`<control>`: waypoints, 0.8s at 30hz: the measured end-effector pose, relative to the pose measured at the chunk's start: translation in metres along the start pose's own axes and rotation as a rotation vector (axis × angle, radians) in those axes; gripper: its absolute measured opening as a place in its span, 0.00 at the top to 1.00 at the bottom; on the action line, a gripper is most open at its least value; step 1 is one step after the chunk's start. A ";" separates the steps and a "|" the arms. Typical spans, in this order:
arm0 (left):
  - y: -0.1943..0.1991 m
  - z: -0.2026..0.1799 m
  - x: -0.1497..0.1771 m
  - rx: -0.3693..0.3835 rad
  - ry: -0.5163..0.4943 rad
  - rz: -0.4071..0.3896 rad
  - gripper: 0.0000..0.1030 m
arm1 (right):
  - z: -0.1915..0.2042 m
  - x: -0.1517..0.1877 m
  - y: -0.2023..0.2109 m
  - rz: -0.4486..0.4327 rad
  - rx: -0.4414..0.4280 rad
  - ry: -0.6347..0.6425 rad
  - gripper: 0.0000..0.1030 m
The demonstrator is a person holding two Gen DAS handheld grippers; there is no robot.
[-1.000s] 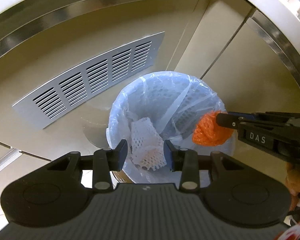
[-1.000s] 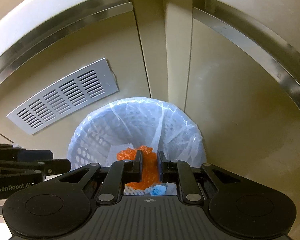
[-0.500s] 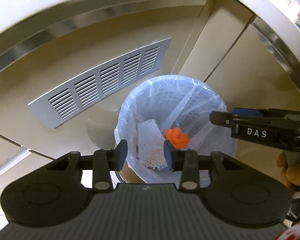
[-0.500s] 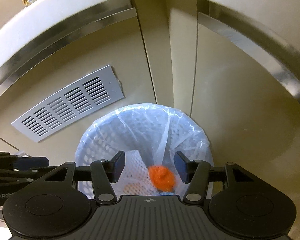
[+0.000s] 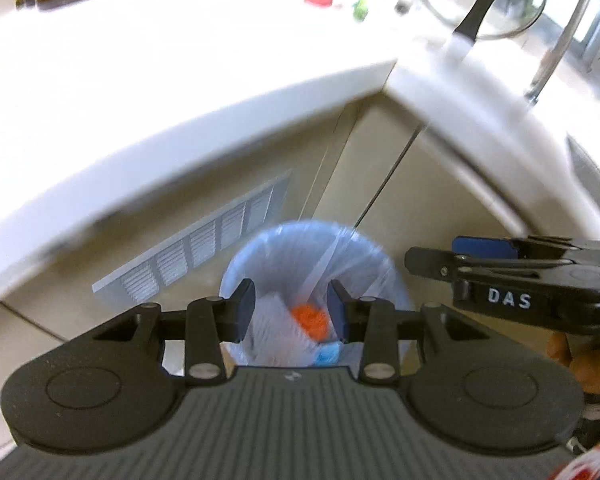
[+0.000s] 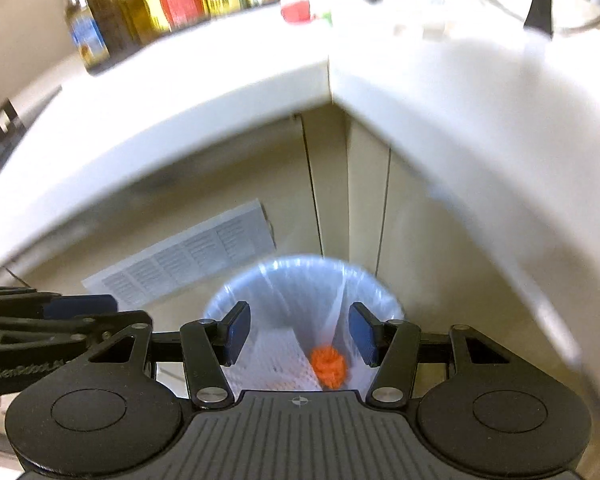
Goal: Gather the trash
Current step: 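Move both tools back up toward the remaining counter trash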
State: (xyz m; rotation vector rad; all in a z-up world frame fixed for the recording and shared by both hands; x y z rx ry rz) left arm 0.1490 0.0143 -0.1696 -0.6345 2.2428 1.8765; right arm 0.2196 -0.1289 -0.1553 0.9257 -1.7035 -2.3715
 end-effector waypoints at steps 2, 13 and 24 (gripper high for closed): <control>0.016 -0.004 -0.010 0.013 -0.011 -0.036 0.65 | 0.003 -0.008 0.022 -0.041 0.004 -0.005 0.47; 0.078 -0.010 -0.073 0.017 -0.067 -0.207 0.64 | -0.008 -0.048 0.101 -0.225 0.087 -0.069 0.47; 0.077 -0.011 -0.125 -0.010 -0.050 -0.253 0.59 | -0.061 -0.101 0.112 -0.281 0.106 -0.052 0.39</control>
Point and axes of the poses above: each gripper's, at about its wrist camera, not at the fingertips, and y roughly against the way its jaws point, z to its left, x to its underside, the point moved 8 cm from there along -y, roughly the way its jaws point, and after that the axes turned 13 degrees about z, right-handed, at the moved point
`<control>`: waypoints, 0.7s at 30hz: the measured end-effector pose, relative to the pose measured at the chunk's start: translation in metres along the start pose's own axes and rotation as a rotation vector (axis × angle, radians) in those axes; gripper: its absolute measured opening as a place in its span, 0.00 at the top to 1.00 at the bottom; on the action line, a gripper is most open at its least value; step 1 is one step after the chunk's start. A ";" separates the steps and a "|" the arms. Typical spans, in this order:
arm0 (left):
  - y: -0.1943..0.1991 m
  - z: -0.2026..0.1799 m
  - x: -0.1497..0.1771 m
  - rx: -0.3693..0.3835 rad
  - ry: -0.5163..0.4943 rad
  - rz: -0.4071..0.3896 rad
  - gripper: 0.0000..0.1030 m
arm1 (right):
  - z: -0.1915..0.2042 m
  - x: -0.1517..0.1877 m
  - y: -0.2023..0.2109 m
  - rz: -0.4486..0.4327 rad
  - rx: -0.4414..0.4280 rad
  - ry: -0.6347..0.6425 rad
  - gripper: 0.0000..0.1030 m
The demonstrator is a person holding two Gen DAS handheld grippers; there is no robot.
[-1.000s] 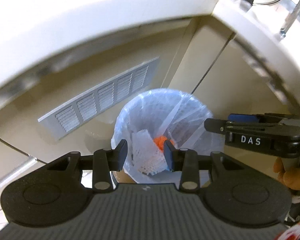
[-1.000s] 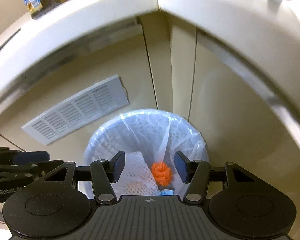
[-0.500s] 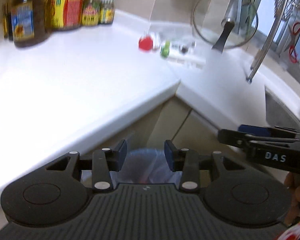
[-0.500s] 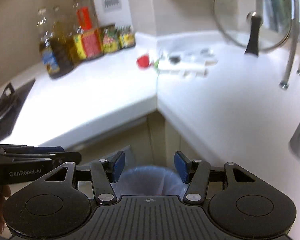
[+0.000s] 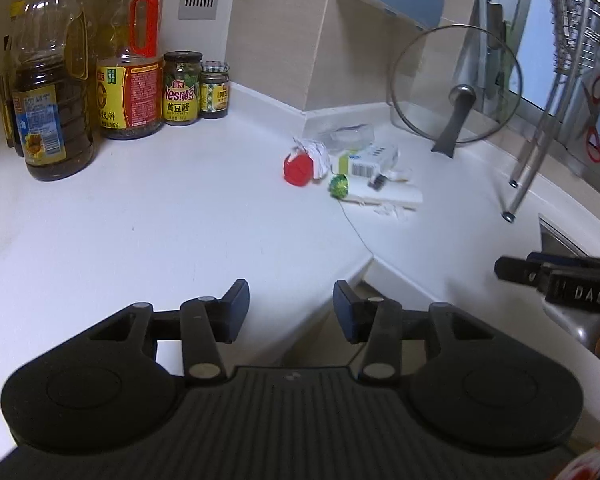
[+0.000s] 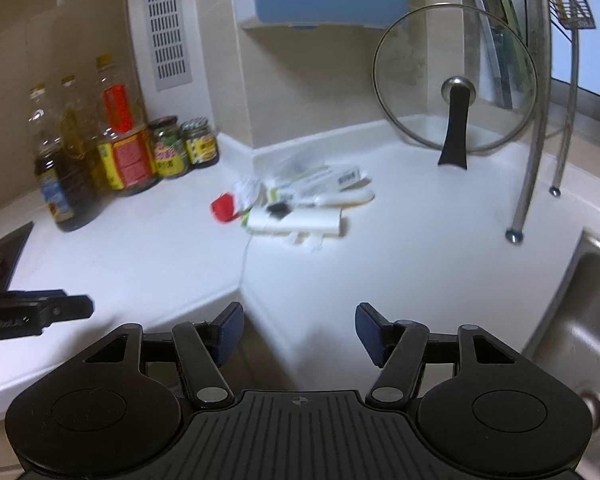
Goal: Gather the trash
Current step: 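Move both tools back up toward the remaining counter trash, then grasp the white toothbrush with the right tool while the left tool grasps the tissue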
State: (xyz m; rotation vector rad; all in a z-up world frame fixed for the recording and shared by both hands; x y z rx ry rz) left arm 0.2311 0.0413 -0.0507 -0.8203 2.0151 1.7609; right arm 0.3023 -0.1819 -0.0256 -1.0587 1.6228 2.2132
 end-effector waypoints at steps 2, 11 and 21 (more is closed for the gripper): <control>-0.010 -0.001 -0.009 -0.010 0.019 0.005 0.59 | -0.008 -0.017 -0.013 0.009 -0.023 0.043 0.39; -0.049 -0.005 -0.055 -0.079 0.060 0.017 0.58 | -0.036 -0.087 -0.086 0.043 -0.099 0.329 0.38; -0.078 -0.002 -0.097 -0.144 0.054 0.038 0.58 | -0.072 -0.125 -0.156 0.057 0.009 0.738 0.39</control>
Point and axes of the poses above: each gripper's, at about its wrist camera, not at the fingertips, and y roughly against the way its jaws point, z to its left, x to its underside, the point moved 8 cm from there along -y, roughly the way its jaws point, and after that the axes turned 13 degrees about z, right-handed, at the moved point
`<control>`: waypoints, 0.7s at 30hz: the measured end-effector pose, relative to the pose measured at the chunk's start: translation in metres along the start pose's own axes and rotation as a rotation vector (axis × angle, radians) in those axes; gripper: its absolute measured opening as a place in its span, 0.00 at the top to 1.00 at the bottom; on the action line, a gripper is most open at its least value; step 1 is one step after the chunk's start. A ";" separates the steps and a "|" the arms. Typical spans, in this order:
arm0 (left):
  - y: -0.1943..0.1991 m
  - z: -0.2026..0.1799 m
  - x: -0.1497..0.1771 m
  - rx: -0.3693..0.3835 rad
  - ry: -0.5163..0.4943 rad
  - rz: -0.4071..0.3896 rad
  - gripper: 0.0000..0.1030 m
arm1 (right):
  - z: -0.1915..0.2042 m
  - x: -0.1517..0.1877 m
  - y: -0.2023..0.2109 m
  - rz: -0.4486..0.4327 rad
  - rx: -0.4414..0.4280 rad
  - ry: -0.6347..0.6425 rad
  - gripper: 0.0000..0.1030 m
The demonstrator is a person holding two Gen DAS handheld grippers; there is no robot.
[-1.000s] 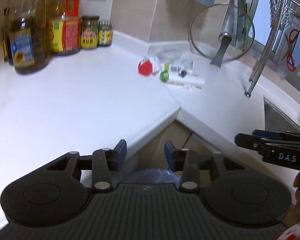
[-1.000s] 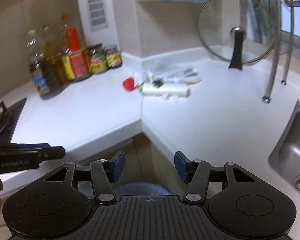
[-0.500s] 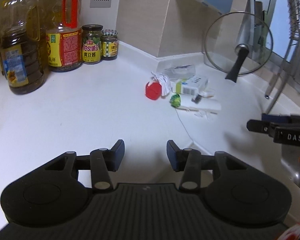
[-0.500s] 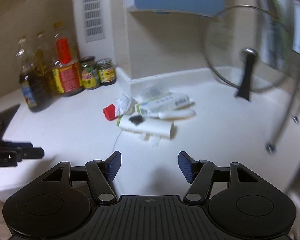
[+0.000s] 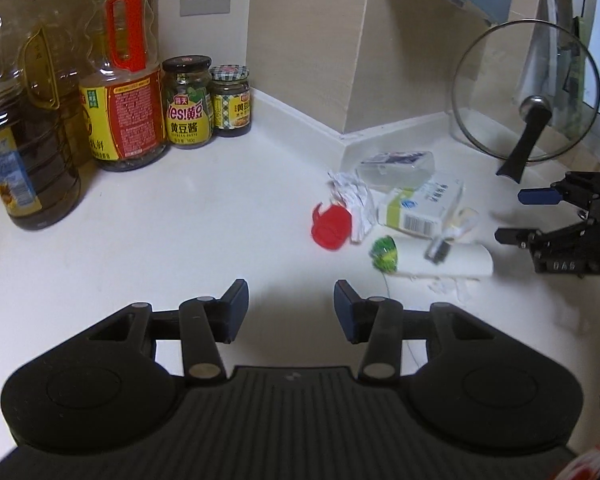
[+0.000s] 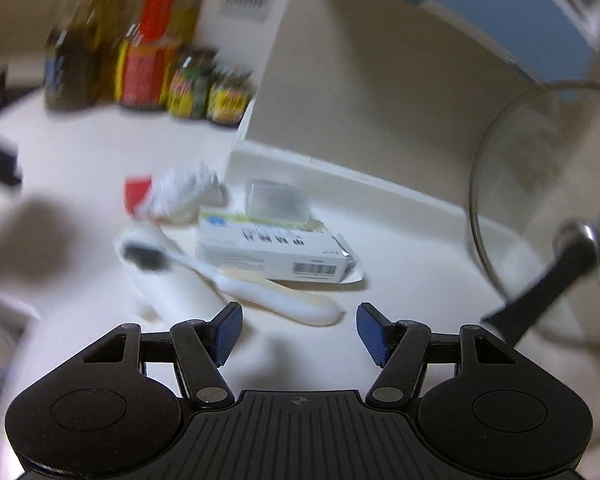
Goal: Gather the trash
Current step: 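Grasp the white toothbrush with the right tool while the left tool grasps the tissue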
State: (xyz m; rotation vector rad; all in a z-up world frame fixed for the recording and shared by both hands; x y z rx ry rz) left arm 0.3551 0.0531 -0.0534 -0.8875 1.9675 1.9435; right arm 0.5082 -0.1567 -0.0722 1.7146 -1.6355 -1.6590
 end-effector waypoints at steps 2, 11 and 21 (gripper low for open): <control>-0.006 0.001 -0.007 -0.001 0.011 0.005 0.58 | 0.002 0.001 -0.012 0.006 -0.002 0.096 0.39; -0.023 -0.001 -0.023 -0.006 0.029 0.026 0.58 | 0.025 0.001 -0.040 -0.048 -0.029 0.427 0.60; -0.038 -0.002 -0.033 -0.007 0.019 0.035 0.58 | 0.040 0.001 -0.042 -0.109 -0.022 0.571 0.76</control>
Point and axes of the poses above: each gripper's, at about its wrist camera, not at the fingertips, and y roughly against the way its jaws point, z to its left, x to its underside, the point moved 8 cm from there along -y, roughly the way its jaws point, and after that the axes turned 13 degrees about z, right-handed, at the moved point
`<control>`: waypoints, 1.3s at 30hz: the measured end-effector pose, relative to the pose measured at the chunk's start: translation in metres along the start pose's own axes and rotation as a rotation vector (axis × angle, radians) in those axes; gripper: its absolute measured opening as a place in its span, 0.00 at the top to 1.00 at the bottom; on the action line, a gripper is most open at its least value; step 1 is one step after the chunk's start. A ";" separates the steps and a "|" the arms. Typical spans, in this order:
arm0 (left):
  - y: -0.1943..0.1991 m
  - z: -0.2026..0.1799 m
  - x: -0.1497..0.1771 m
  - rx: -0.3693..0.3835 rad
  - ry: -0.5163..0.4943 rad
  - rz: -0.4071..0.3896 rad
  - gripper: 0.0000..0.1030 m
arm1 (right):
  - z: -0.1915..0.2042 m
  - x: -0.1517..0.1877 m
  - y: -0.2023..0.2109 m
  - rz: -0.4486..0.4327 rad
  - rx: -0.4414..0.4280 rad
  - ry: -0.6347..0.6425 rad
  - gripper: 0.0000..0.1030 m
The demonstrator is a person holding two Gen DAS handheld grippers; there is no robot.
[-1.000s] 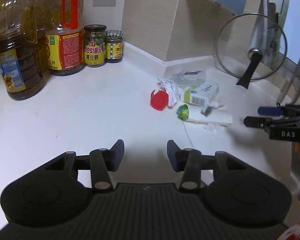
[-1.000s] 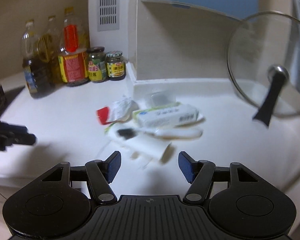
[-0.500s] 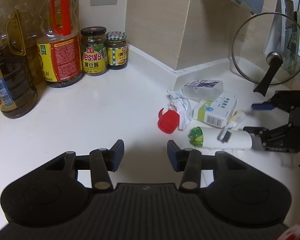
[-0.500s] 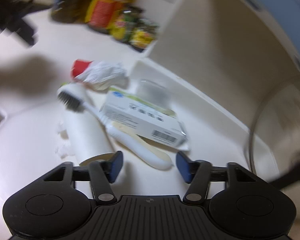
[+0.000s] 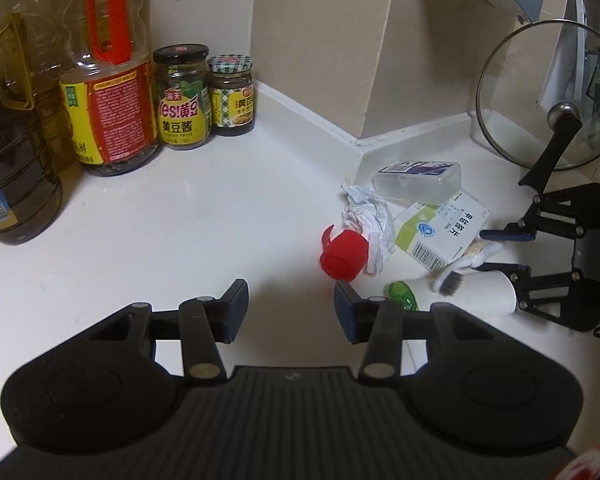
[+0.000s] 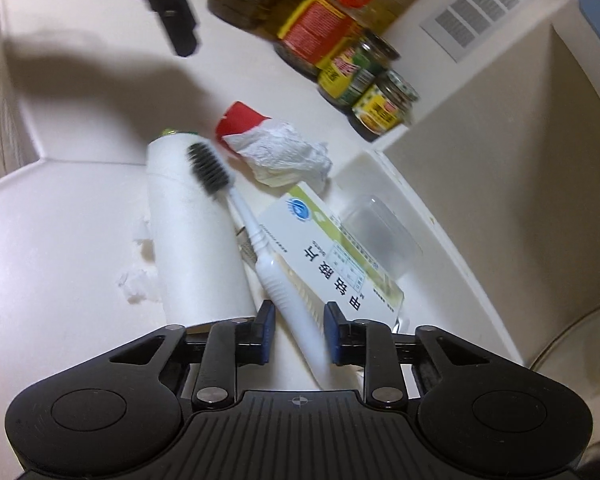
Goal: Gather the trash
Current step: 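Grasp the white toothbrush with the right tool while the left tool grasps the tissue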
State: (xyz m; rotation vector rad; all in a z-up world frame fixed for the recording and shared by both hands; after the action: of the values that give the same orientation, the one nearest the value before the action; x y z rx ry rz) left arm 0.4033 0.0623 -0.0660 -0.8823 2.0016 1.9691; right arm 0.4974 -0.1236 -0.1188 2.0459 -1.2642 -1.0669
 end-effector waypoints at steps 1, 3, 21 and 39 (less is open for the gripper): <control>-0.002 -0.001 -0.002 0.001 -0.006 0.000 0.58 | 0.001 0.002 0.003 -0.003 -0.002 -0.006 0.78; -0.006 -0.003 -0.006 0.006 -0.019 -0.001 0.58 | 0.000 0.004 0.009 -0.005 -0.011 -0.042 0.82; -0.055 -0.048 -0.045 0.073 -0.224 0.004 0.58 | -0.016 0.035 0.034 0.115 -0.228 -0.688 0.86; -0.061 -0.074 -0.065 0.107 -0.248 0.001 0.76 | -0.025 0.045 0.045 0.060 -0.200 -0.845 0.86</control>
State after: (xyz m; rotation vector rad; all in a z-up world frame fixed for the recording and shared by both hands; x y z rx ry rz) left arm 0.5082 0.0128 -0.0759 -0.5814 1.9427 1.8494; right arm 0.5070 -0.1839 -0.0873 1.4105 -1.4844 -2.0464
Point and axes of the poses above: each gripper's, at about its wrist camera, not at the fingertips, and y roughly against the way its jaws point, z to its left, x to its underside, the point moved 8 cm from there along -y, roughly the way its jaws point, and after that the axes turned 13 degrees about z, right-handed, at the moved point
